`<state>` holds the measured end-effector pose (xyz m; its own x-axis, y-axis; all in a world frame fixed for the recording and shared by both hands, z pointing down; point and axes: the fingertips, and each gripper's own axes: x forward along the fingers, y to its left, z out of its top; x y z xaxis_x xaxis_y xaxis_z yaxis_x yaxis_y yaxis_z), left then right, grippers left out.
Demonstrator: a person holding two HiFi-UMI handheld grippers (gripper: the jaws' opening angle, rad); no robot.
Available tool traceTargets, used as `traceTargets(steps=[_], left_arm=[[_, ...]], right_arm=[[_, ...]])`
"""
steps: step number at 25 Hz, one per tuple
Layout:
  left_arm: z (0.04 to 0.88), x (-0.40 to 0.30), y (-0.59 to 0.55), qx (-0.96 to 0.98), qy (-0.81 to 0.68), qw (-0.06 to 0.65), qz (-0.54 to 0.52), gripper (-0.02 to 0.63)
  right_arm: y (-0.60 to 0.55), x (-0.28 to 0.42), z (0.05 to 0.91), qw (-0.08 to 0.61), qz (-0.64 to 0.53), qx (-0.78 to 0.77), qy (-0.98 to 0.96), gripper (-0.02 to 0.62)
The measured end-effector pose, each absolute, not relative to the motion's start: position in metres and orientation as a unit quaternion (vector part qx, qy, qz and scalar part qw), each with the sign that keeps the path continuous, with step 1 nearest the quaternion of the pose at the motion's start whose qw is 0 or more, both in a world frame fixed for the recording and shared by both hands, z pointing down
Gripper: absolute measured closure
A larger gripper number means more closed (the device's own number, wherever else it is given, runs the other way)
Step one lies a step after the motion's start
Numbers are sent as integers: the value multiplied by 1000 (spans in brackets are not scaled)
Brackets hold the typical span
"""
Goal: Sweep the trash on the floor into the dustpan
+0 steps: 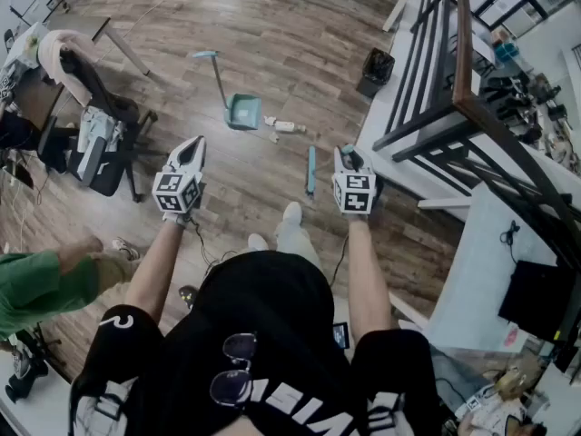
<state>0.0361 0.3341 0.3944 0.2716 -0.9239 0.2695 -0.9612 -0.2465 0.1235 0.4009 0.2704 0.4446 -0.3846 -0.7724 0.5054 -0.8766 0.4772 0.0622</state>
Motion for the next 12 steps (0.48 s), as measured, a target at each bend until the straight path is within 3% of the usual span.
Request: traceTargets(steps=[12], left_arm=[[400, 52, 285, 784, -599, 137, 86, 607]], right_arm=[[239, 430, 463, 261, 124, 498, -818, 509]])
